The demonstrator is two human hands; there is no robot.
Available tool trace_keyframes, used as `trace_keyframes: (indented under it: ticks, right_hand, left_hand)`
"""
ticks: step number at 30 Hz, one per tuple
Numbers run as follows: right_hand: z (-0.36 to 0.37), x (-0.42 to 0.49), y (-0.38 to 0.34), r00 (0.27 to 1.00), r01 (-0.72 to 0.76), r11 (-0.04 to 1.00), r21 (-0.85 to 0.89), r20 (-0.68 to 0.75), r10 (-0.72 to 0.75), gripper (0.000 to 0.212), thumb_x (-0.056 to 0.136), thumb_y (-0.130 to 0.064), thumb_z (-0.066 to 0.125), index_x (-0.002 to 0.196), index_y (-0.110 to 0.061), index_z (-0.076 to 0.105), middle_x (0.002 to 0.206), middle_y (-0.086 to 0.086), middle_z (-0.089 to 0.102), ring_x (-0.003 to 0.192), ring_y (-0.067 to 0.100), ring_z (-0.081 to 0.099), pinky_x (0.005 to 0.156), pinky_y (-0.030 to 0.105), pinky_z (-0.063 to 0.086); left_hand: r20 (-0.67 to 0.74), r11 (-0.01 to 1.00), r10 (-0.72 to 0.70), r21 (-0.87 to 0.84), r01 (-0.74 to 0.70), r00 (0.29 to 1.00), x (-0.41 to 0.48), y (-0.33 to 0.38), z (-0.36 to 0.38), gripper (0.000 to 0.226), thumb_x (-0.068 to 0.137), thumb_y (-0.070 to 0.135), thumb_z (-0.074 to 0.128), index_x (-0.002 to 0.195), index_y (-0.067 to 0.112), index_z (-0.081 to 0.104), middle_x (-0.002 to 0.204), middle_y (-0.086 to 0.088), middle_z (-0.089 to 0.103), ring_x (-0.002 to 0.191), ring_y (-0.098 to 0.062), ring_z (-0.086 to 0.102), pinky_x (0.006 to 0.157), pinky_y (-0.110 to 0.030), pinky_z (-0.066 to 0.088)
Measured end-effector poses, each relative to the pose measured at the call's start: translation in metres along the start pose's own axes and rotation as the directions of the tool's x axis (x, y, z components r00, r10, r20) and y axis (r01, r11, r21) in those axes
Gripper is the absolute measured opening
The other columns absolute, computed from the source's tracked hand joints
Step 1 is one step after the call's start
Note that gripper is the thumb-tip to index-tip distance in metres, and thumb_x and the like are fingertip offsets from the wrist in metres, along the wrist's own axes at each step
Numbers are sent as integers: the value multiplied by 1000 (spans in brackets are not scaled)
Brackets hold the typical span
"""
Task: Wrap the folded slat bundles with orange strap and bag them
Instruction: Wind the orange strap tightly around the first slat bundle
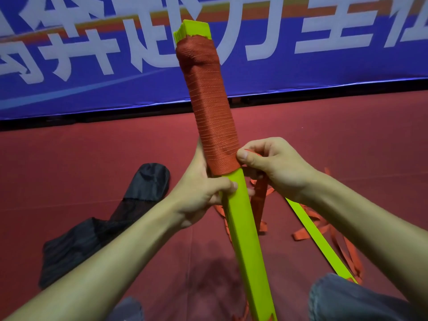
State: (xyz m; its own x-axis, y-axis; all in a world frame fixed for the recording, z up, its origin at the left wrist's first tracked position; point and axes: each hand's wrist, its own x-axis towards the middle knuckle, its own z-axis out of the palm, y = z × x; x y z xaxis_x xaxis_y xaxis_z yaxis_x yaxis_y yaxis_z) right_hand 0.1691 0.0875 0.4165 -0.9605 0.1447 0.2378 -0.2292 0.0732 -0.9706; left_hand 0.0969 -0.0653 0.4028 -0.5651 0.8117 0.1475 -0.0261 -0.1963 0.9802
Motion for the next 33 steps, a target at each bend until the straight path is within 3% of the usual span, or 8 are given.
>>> trace_keyframes:
  ticks: [2,9,14,18,22,28,31,33]
  right_hand:
    - [1,1,3,999,12,1000,9,-52,-12,20,74,-29,68,69,-10,64,60,3,57,53,11,49,49,26,38]
    - [8,2,-2,998,25,997,-68,67,-21,19,83,-29,59,83,-13,69,58,-7,49,53,6,34,54,30,18]
    - [14,1,-2,1000,-3,997,-83,-10,3,19,88,-25,57,76,-12,63,53,-9,54,46,2,39,50,25,24]
    - [17,2,-2,993,-12,995,-97,-115,1,17,89,-21,60,75,-13,62,52,-11,58,45,-1,47,48,18,33]
    - [18,3,-5,975,15,994,-107,-219,-39,15,85,-23,66,73,-14,64,50,-12,53,45,0,41,47,14,35]
    - [26,2,-9,920,68,992,-111,-377,-105,19,76,-9,79,71,-4,61,47,-12,59,42,-3,52,43,12,39]
    - [35,2,-6,904,55,988,-144,-412,-111,27,70,-13,85,75,1,62,57,-2,65,51,5,61,45,19,47]
    - [36,2,-5,900,38,983,-181,-421,-112,32,69,-16,86,76,2,61,61,4,65,53,7,60,47,22,47]
  left_hand:
    - [-36,1000,9,3,-9,999,2,2,2,77,74,-20,58,124,36,41,86,1,70,77,-43,72,50,-27,54]
    - [28,999,41,-8,-41,999,-2,-2,-13,84,70,-14,57,134,34,31,105,-8,69,77,-41,74,62,-42,61]
    - [-22,997,73,29,-73,997,-3,-2,-10,96,71,-13,60,139,44,26,114,-17,59,87,-45,67,82,-79,45]
    - [-136,965,234,153,-213,963,2,-9,-2,114,70,-14,63,154,38,6,111,4,64,87,-16,68,72,-41,61]
    - [-222,907,357,314,-280,907,1,-6,0,123,74,-11,75,152,51,3,115,0,70,99,-30,71,86,-51,59]
    - [-215,838,384,490,-241,898,0,-6,4,127,69,10,88,148,61,3,114,7,70,98,-11,71,90,-45,58]
    - [-260,783,371,603,-150,891,1,-10,5,135,65,19,91,149,60,-6,90,27,71,77,2,69,81,-24,57]
    - [-272,775,374,617,-137,887,1,-9,4,134,64,16,91,145,67,-3,80,22,71,66,-1,68,74,-28,60]
